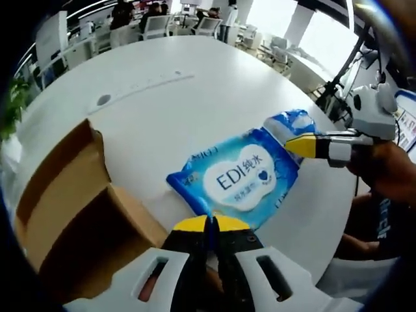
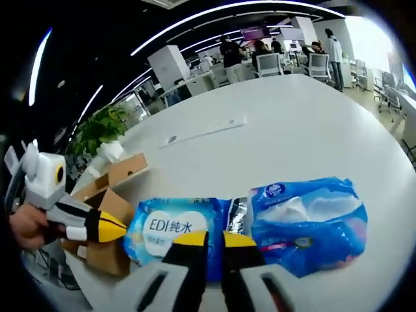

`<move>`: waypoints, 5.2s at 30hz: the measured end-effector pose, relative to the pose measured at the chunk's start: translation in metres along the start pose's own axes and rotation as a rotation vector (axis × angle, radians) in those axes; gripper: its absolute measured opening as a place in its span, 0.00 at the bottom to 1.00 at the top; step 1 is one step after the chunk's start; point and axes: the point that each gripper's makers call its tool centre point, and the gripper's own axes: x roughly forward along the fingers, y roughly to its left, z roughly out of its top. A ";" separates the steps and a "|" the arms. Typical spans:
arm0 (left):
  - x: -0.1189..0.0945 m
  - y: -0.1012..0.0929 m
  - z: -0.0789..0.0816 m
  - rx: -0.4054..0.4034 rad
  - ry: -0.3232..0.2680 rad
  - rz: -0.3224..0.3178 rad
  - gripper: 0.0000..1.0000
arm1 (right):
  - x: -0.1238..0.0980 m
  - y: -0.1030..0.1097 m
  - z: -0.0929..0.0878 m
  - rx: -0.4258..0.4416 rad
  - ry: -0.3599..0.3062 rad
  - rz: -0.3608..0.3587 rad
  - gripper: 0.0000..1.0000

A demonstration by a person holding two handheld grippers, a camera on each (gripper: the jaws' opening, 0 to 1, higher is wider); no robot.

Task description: Operate the shoe box by opening the lid, removing the specified soft item, and placing it in the target area until the item is outside and the box remains undamaged.

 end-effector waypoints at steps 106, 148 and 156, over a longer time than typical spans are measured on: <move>-0.191 0.039 -0.104 -0.294 -0.474 -0.064 0.18 | 0.000 0.241 -0.053 -0.894 0.279 0.362 0.26; -0.182 0.046 -0.126 -0.338 -0.435 -0.059 0.23 | 0.041 0.250 -0.088 -1.387 0.634 0.544 0.29; -0.182 0.044 -0.127 -0.349 -0.432 -0.069 0.21 | 0.043 0.249 -0.086 -1.389 0.629 0.547 0.34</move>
